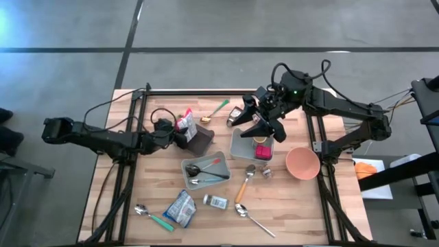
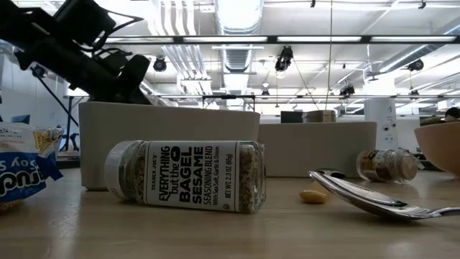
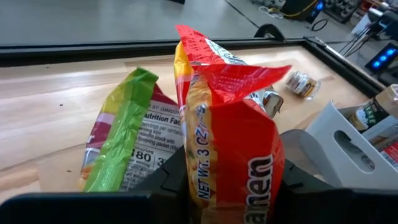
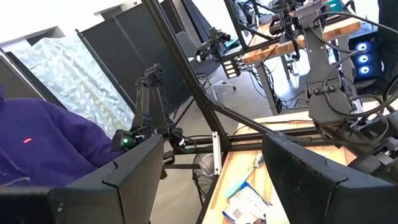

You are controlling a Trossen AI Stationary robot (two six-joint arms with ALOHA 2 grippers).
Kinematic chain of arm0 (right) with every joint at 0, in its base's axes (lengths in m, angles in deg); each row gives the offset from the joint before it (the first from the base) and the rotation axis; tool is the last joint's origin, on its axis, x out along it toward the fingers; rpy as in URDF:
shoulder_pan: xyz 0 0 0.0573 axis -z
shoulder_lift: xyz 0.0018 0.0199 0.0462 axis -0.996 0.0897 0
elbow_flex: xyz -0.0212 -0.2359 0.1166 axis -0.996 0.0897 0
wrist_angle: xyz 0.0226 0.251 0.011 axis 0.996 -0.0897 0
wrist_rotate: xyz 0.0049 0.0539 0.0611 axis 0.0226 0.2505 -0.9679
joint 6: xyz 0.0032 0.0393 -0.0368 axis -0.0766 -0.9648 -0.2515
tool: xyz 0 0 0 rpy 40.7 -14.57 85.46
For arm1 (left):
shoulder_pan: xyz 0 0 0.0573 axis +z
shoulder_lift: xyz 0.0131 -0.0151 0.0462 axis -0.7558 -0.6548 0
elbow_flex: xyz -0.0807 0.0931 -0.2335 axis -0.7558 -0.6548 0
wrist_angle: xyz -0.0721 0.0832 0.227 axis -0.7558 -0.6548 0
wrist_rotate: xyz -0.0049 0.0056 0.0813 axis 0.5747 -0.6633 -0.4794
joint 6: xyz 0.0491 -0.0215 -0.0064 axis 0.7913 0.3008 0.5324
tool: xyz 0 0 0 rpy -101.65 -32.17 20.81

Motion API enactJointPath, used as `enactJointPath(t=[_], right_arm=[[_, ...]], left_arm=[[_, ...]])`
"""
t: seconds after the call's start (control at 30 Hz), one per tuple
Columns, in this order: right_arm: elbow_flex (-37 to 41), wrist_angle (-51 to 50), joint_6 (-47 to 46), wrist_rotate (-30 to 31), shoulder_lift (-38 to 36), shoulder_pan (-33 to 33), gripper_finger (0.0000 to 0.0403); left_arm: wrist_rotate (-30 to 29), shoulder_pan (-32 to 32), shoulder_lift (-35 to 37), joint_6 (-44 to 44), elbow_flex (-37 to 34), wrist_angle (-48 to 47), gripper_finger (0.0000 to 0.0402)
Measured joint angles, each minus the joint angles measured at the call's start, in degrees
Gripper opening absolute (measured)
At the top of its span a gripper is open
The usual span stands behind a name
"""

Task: Pick & Place Food Item
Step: Put the red noodle pack into the black bin

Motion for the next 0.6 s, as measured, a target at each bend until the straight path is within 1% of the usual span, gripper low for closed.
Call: enactJointPath(t=[0.17, 0.43, 0.53, 0.6], right_arm=[[0.0, 0.0, 0.0, 0.0, 0.0, 0.0, 0.0269], [0.0, 0.0, 0.1, 0.0, 0.0, 0.0, 0.0269], [0.0, 0.0, 0.1, 0.0, 0.0, 0.0, 0.0269], [0.0, 0.0, 0.1, 0.0, 0.0, 0.0, 0.0269]], left_arm=[[0.0, 0.0, 0.0, 0.0, -1.1, 0.9, 0.0111], [1.3, 0.0, 0.0, 8.2, -1.1, 1.1, 0.0111], [1.8, 0.0, 0.0, 9.0, -1.1, 0.8, 0.0113], [1.9, 0.0, 0.0, 9.0, -1.1, 0.2, 0.0122]])
